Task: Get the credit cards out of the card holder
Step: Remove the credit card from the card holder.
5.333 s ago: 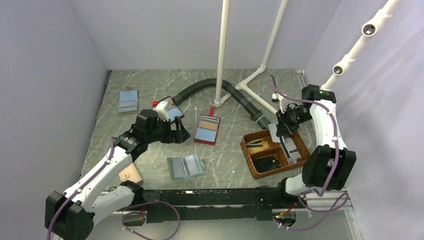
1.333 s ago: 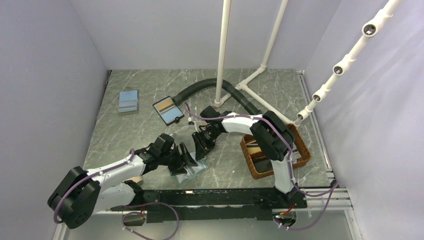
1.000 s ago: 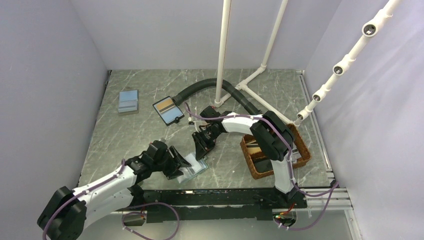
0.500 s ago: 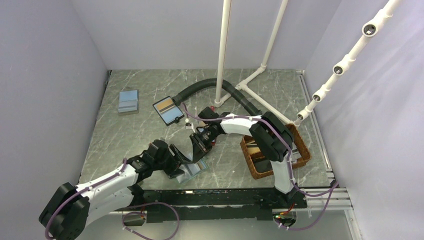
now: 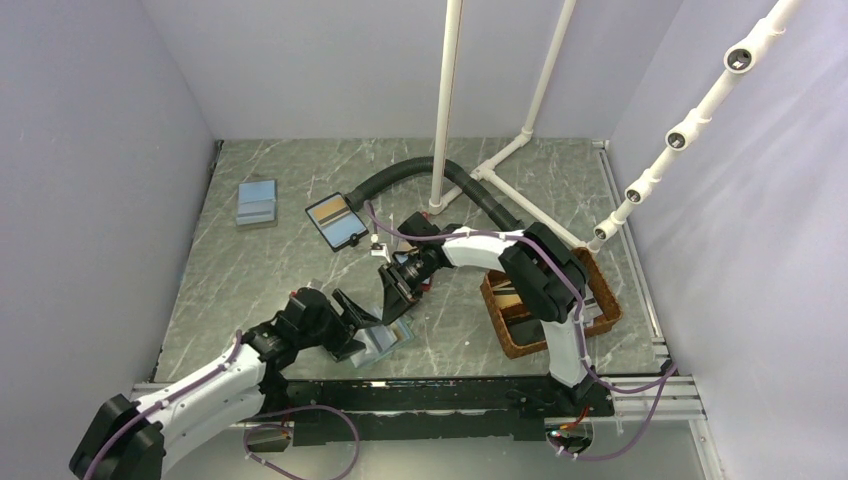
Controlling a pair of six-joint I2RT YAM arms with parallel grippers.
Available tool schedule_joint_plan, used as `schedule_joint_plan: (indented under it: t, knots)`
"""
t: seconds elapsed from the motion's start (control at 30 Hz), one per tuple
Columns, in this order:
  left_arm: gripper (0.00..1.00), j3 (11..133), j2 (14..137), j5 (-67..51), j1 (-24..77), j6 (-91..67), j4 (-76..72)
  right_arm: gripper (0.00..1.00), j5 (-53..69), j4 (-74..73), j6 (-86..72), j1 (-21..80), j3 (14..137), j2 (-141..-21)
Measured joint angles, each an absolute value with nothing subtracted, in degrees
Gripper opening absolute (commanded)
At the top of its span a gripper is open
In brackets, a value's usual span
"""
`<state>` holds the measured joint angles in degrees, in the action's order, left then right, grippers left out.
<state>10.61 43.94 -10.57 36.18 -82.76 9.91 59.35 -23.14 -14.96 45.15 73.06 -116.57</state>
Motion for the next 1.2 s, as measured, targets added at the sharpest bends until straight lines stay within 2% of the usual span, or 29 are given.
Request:
schedule_joint_plan:
  t: [0.17,0.37,0.53,0.67,1.0,1.2]
  knots:
    - [0.82,9.5,41.5,-9.7,35.9,-84.0,9.8,0.26,61.1,-22.4,-15.1,45.6,72.4,-116.6]
    - [0.82,9.5,41.1,-8.5,35.6,-84.8,9.2,0.17,63.6,-22.4,-15.0,47.6,72.2,-116.6]
    - [0.76,9.5,41.1,-8.2,35.6,-84.8,9.1,0.09,63.7,-22.5,-15.0,48.4,72.2,-116.6]
    - [0.75,9.5,41.1,-8.1,35.6,-85.0,9.1,0.02,63.1,-22.9,-14.9,48.4,72.2,-116.6]
    - [0.76,8.8,41.0,-8.1,35.2,-84.9,9.0,0.05,58.4,-24.7,-14.0,48.4,72.2,-116.6]
    - [0.77,8.8,40.2,-8.1,34.9,-84.7,9.3,0.26,57.2,-26.1,-12.3,48.4,72.4,-116.6]
